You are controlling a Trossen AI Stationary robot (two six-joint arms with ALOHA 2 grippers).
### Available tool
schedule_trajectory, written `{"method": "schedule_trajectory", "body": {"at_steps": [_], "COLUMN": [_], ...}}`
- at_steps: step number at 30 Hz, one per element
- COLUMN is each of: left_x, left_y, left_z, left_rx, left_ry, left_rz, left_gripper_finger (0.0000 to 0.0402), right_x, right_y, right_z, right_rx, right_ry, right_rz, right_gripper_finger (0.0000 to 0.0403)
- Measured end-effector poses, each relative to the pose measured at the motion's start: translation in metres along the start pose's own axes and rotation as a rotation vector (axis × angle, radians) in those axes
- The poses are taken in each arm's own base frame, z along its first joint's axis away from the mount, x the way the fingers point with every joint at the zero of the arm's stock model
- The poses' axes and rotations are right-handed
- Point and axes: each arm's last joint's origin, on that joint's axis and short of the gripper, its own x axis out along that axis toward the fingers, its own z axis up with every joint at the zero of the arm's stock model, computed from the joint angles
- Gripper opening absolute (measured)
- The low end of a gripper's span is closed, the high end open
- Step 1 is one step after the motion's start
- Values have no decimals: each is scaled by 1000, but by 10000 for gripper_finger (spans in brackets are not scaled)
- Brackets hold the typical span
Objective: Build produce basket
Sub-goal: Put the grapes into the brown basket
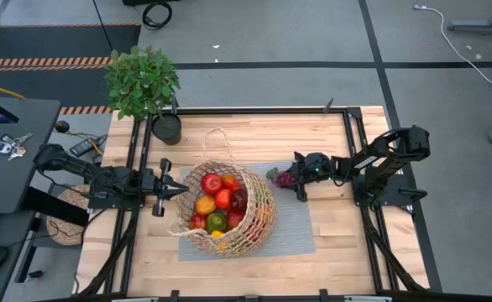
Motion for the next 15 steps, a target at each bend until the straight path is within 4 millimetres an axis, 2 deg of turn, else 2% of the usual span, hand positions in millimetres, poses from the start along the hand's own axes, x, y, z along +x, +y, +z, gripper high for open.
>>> {"method": "schedule_trajectory", "body": {"at_steps": [9,15], "left_x": [0,0], "left_y": [0,0], "left_z": [0,0], "left_rx": [0,0], "left_ry": [0,0], "left_rz": [0,0], "left_gripper_finger": [28,36], "right_x": [-1,-12], "right_y": [0,0], "right_z": [2,17], "right_rx": [9,0], "right_ry": [-17,-93], "right_rz": [-3,-10], "right_gripper_finger": [219,218]}}
